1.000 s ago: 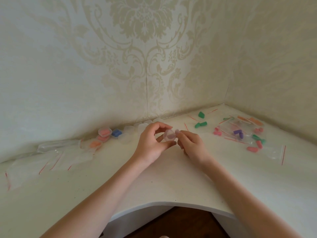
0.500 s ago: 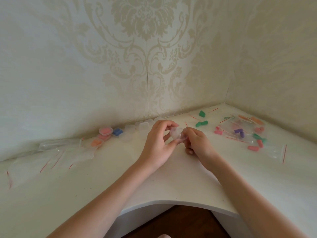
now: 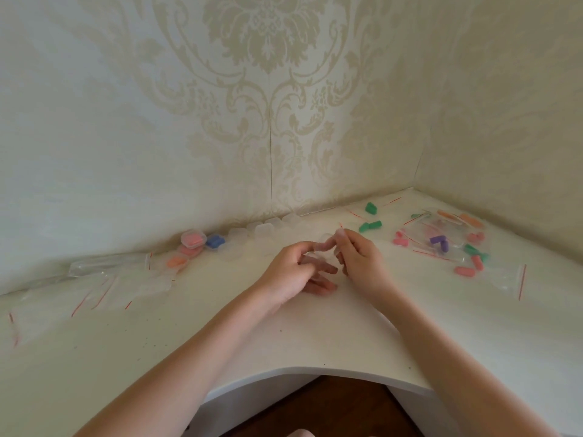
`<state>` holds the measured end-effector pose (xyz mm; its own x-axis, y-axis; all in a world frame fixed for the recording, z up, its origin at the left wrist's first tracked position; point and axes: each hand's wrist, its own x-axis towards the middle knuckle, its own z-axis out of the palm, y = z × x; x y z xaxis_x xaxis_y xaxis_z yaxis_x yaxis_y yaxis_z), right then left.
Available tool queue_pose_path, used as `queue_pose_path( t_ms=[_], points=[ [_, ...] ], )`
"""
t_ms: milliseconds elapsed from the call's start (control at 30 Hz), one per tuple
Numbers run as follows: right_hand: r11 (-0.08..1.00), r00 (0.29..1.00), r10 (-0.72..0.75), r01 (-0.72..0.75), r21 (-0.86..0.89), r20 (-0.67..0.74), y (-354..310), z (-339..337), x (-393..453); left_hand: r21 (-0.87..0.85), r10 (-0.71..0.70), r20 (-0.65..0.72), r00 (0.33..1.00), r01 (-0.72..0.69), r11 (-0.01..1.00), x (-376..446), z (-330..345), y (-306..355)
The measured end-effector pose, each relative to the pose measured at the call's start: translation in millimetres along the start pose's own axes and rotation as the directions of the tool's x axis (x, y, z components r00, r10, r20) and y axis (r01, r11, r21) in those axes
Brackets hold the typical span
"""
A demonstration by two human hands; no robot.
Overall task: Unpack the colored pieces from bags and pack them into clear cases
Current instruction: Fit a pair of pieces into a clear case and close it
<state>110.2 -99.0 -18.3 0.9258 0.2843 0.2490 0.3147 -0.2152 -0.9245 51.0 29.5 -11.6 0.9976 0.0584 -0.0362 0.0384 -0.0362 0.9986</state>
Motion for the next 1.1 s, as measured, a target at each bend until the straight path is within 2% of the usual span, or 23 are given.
queue_pose_path(
  t_ms=[100, 233, 333, 433, 600, 733, 933, 1100],
  points=[
    [0.998, 0.999, -0.038, 0.038, 0.044, 0.013, 2, 1, -1, -0.013, -0.053, -0.104, 0.993, 0.052, 0.999, 3, -3, 3],
    [0.986, 0.986, -0.167, 0.167, 0.006, -0.018, -2, 1, -4, -0.191, -0.129, -0.191, 0.973, 0.092, 0.977, 4, -4, 7],
    [0.983, 0.987, -0.156, 0.158, 0.091, -0.031, -6, -2, -5, -0.211, -0.138, -0.238, 0.961, 0.088, 0.974, 6, -4, 8],
    [0.973, 0.990, -0.116, 0.097, 0.210, 0.083, -10, -3, -8, -0.210, -0.135, -0.258, 0.957, 0.081, 0.974, 7, -6, 4],
    [0.932, 0.986, 0.002, -0.062, 0.357, 0.167, -14, -2, -10, -0.471, -0.175, -0.122, 0.977, 0.098, 0.877, 7, -6, 7],
    [0.921, 0.988, 0.042, -0.097, 0.378, 0.151, -17, -2, -11, -0.499, -0.146, -0.019, 0.989, 0.117, 0.859, 7, -4, 7],
    [0.976, 0.991, -0.037, 0.007, 0.217, 0.130, -17, -1, -13, -0.484, -0.058, 0.065, 0.996, 0.082, 0.872, 0, 1, 9],
    [0.993, 0.995, -0.075, 0.069, 0.091, 0.066, -12, 1, -13, -0.496, -0.097, 0.077, 0.992, 0.122, 0.860, 3, -1, 6]
  ],
)
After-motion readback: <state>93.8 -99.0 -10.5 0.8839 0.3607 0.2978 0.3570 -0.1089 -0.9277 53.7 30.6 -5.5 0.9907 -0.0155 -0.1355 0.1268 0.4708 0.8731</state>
